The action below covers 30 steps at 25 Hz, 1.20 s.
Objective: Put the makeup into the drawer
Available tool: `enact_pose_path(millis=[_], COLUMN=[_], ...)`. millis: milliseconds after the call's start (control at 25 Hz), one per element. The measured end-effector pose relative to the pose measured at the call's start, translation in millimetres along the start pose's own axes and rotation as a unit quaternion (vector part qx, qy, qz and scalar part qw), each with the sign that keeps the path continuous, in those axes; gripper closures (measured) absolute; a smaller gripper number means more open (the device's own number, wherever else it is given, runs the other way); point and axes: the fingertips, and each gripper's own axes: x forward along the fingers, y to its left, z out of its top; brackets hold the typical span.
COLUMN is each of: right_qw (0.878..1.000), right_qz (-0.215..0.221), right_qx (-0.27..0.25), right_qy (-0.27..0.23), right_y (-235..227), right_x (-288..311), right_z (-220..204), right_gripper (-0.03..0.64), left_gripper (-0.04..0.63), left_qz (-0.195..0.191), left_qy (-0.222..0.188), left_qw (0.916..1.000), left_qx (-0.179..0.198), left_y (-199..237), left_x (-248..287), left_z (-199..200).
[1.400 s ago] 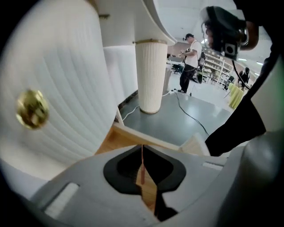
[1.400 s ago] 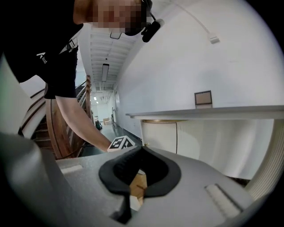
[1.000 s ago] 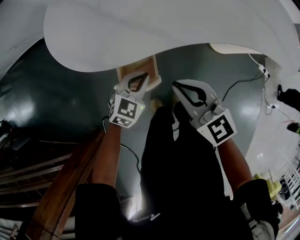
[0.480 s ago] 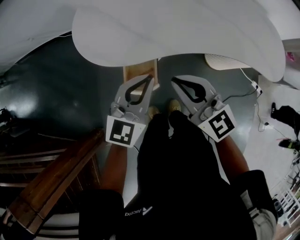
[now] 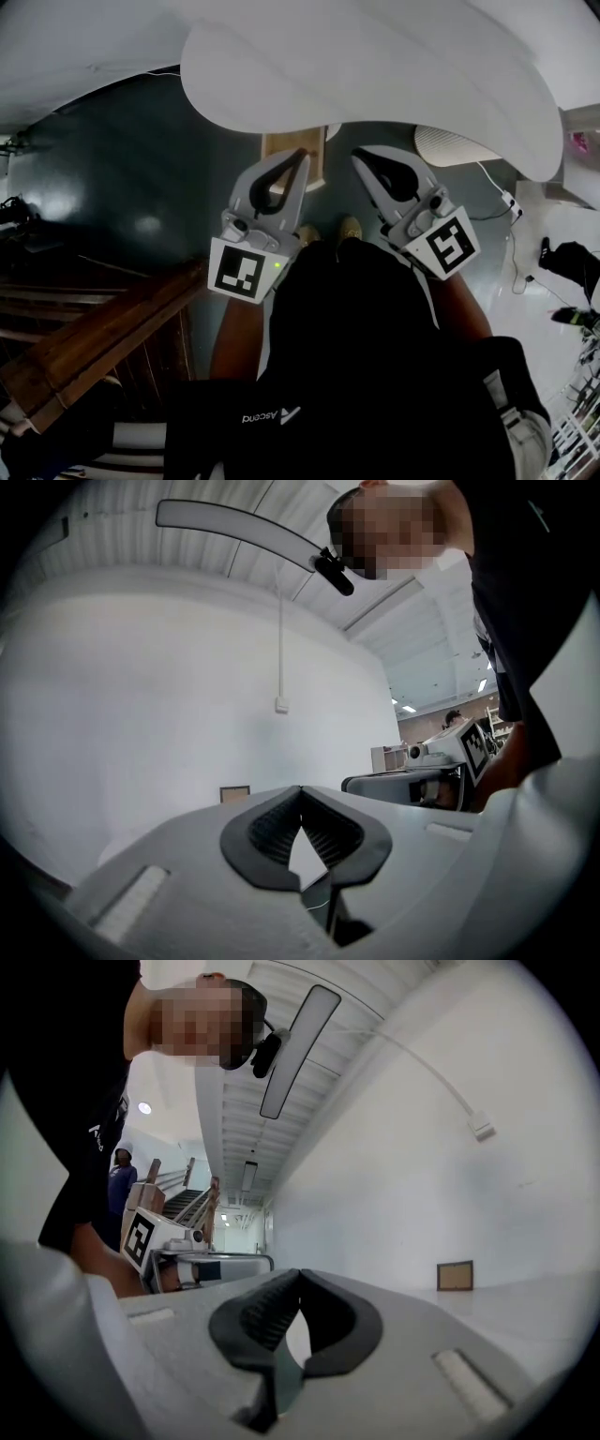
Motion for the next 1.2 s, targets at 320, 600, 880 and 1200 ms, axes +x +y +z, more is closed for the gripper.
enact_pose_path(millis=[320, 600, 880, 1200], right_qw=[1.0, 1.0, 1.0, 1.0], right_qz=[0.003, 0.003, -0.004, 0.0], right_qx=[-0.006, -0.018, -0.02, -0.019], right_qy=[-0.016, -0.017, -0.015, -0.01], right_y=[1, 2, 1, 1], right_x=[3, 5, 3, 3], right_z=[14, 18, 17, 13], right_gripper=[0.614, 0.614, 0.614, 0.614], left_gripper=[0.584, 0.584, 0.584, 0.584], left_qz=[0.002, -0.001, -0.003, -0.001], left_qy=[-0.018, -0.022, -0.027, -0.022], left_qw=[0.9998, 0.9997, 0.9996, 0.9997], left_qx=[0.012, 0.012, 0.01, 0.008], left_y=[4, 4, 7, 8], left_x=[-3, -1, -1, -1], left_z=[22, 26, 25, 20])
